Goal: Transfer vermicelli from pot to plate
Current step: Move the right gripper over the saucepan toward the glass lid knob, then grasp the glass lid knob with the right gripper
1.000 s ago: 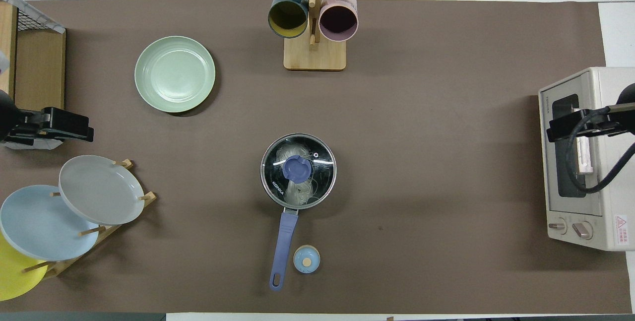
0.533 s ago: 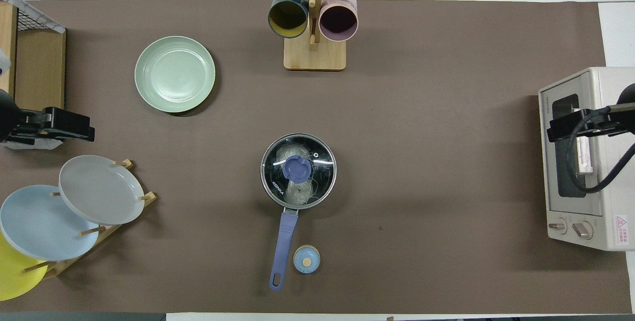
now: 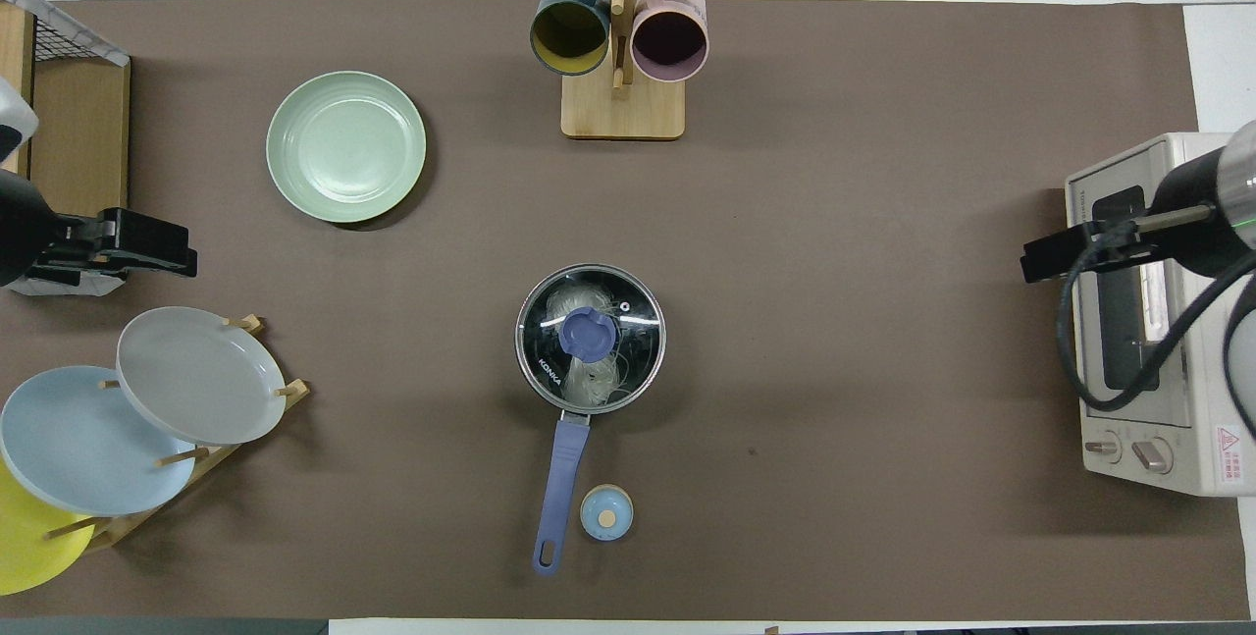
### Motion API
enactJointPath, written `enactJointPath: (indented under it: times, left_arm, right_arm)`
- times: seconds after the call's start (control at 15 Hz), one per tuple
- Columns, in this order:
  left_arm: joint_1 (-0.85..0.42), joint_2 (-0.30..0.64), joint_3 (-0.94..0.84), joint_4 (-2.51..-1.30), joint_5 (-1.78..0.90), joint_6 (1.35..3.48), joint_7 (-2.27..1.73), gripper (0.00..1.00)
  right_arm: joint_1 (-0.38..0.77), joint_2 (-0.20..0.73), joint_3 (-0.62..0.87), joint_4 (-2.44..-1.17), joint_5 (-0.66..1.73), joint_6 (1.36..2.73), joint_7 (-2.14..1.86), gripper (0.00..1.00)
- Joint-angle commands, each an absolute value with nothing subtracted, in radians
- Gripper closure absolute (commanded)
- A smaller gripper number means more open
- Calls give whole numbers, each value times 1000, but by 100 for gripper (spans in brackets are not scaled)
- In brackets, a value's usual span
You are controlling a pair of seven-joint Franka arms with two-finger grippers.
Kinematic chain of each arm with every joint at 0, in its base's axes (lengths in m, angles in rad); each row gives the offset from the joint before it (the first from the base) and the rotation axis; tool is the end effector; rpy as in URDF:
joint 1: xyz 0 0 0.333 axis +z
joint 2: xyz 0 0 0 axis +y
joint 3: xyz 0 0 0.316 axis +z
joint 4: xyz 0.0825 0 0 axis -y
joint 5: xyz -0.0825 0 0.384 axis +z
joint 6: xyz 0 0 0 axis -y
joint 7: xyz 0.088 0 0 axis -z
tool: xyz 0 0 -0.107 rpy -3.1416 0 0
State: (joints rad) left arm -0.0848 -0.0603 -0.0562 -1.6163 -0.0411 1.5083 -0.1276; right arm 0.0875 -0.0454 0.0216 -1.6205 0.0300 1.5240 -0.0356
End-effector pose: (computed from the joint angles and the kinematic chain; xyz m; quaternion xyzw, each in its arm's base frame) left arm 0.5228 -0.0798 0.6305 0.9995 -0.0074 -0.0262 0.0155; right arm 0.5313 0.0618 0.6220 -0.9969 -0.0725 0.0261 0.0136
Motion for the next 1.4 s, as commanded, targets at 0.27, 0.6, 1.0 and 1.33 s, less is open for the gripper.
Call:
enactJointPath:
  times: [0.27, 0.6, 1.0, 1.33]
  left_arm:
    - [-71, 86, -78, -1491, -55, 1459, -153, 0]
    - [-63, 89, -101, -1473, -57, 1447, -155, 0]
    - [-52, 14, -109, -1523, -57, 1470, -158, 0]
    - [-49, 3, -109, -1545, -58, 1482, -156, 0]
  right_arm:
    - [360, 67, 28, -1534, 49, 1592, 366, 0]
    - [593, 277, 28, -1431, 29, 1763, 648, 0]
    - [690, 301, 28, -1682, 15, 2080, 730, 0]
    - [698, 322, 29, -1720, -14, 2089, 724, 0]
